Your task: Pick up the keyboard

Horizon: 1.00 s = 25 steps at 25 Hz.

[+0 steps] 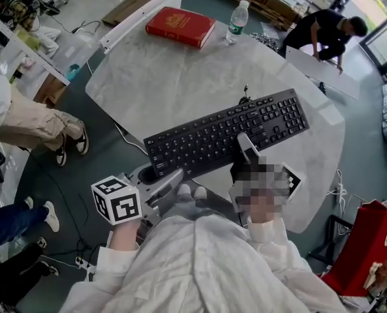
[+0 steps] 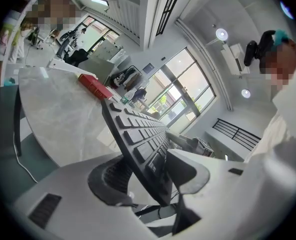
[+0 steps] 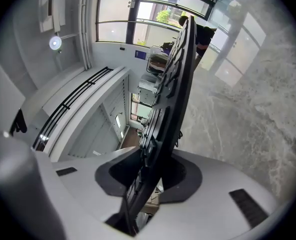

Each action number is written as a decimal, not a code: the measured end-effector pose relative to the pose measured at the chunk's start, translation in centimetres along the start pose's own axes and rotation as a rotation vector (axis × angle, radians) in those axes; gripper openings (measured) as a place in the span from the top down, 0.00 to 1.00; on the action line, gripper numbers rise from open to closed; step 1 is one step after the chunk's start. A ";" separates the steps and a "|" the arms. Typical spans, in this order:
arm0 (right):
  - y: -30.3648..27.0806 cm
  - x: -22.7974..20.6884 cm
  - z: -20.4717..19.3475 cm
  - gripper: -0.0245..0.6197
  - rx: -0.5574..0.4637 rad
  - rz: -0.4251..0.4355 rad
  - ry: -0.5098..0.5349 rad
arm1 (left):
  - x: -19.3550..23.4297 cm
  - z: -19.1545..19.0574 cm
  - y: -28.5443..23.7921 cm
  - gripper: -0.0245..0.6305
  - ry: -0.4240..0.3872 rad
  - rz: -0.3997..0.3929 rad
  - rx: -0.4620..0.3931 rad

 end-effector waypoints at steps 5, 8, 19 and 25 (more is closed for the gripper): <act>-0.1 1.9 1.2 0.77 -0.017 0.004 -0.010 | -1.4 1.7 -0.2 0.63 -0.011 -0.025 -0.036; -0.5 2.9 2.4 0.77 -0.023 0.014 0.000 | -2.1 3.0 -0.8 0.63 -0.025 -0.039 -0.055; -0.2 9.1 5.4 0.77 -0.053 0.115 0.104 | -5.6 6.8 -0.2 0.63 -0.112 -0.109 -0.141; -0.4 10.5 5.7 0.77 -0.056 0.136 0.155 | -6.7 7.9 0.5 0.63 -0.125 -0.118 -0.166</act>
Point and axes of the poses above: the fingertips, and each gripper's own axes: y backward along the fingers, x to its left, z out of its top, the point moved 4 cm from there along y, backward along the fingers, and after that the axes turned 9 degrees about -x, right-handed, at the moved point
